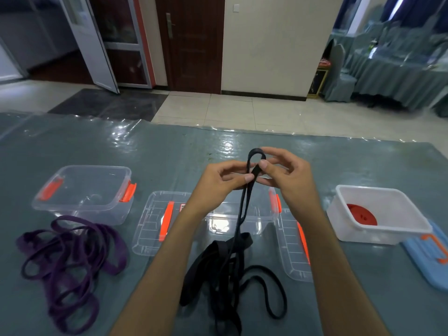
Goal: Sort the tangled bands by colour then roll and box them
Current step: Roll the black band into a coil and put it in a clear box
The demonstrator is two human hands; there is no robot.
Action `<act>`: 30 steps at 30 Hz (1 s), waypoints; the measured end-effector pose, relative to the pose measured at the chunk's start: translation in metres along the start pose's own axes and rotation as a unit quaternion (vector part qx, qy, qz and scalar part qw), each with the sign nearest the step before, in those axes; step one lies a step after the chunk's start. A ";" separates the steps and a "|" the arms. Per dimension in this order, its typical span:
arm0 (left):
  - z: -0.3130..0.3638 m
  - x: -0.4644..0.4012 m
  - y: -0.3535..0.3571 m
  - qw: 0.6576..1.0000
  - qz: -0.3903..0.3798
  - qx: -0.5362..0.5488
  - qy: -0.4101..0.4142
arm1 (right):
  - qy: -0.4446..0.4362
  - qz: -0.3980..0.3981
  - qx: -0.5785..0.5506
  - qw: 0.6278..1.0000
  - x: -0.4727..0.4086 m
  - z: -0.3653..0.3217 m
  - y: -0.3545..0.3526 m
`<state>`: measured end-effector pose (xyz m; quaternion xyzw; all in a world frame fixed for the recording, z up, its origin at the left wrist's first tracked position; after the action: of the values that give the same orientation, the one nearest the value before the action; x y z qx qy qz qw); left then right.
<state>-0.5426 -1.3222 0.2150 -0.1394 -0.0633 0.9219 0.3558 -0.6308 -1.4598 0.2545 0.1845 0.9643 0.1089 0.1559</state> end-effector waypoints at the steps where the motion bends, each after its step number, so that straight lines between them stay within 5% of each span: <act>1: 0.000 0.002 0.002 1.000 -0.005 0.007 -0.001 | -0.004 0.009 -0.006 1.000 0.001 0.000 -0.001; 10: -0.005 0.016 0.002 0.990 0.017 -0.141 0.023 | 0.046 0.029 0.003 0.999 0.016 0.020 -0.006; 17: -0.012 0.017 0.004 0.941 0.025 -0.329 0.073 | 0.046 0.081 0.159 0.983 0.009 0.035 -0.026; 25: -0.015 0.015 0.000 0.979 0.099 -0.170 0.057 | 0.075 0.060 0.063 0.993 -0.002 0.044 -0.022; 30: 0.003 0.018 -0.014 0.956 0.131 -0.228 0.128 | 0.131 0.068 -0.010 0.989 0.002 0.057 -0.021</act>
<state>-0.5474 -1.3002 0.2169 -0.3410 -0.2069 0.8958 0.1961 -0.6193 -1.4691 0.1953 0.2326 0.9603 0.1527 0.0223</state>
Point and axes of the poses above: each hand's wrist, its own x-axis away from the middle knuckle, its own y-axis out of the palm, z = x × y, the point moved 10 cm from there along -x, towards the middle knuckle, and after that the axes turned 15 degrees about -x, right-handed, at the moved point
